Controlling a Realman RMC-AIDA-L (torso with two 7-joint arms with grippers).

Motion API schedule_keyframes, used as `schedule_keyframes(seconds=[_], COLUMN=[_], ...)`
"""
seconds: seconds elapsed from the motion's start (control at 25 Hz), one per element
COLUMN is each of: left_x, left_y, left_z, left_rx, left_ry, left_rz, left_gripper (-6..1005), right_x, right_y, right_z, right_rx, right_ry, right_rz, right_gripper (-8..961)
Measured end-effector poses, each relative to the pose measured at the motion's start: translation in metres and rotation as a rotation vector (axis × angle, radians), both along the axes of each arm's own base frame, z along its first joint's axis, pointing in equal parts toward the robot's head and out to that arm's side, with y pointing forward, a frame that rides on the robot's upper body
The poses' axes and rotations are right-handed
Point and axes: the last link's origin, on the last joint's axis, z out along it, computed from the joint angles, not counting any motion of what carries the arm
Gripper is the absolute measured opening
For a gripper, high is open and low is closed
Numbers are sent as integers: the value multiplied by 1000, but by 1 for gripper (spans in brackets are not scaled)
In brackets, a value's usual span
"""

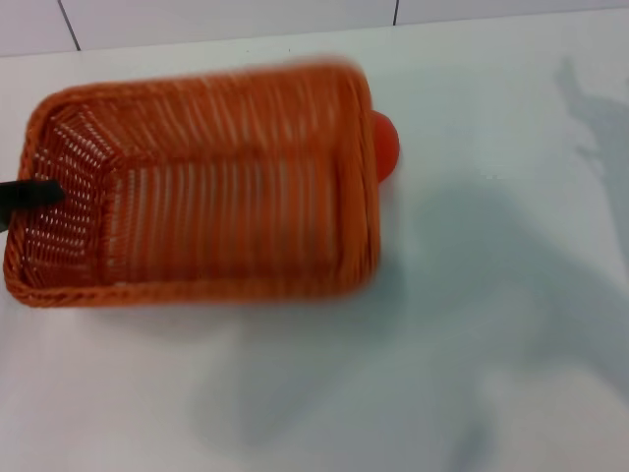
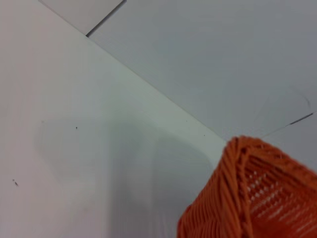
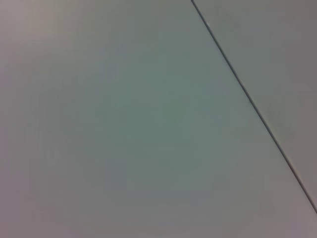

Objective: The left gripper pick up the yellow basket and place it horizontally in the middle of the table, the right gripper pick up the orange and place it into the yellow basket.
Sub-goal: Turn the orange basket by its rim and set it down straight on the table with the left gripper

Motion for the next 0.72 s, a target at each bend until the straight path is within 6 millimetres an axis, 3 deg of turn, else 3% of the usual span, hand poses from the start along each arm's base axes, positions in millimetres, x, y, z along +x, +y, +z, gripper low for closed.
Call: schedule_keyframes(seconds=[0.28,0.6,0.72], left_x=[0,2,3], left_y=[0,-4,-8], left_z=[0,1,1], left_rx=[-7,-45,-86], left_ry=[-3,-12,-16], left_rz=[6,-8,-26], left_gripper=[237,581,580], right_x=[1,2,3], right_y=[1,1,1], right_z=[2,2,1], right_rx=[0,-4,-8], right_ry=[-7,-6,-5], right_rz=[-5,-12,-17], right_gripper=[942,942,941])
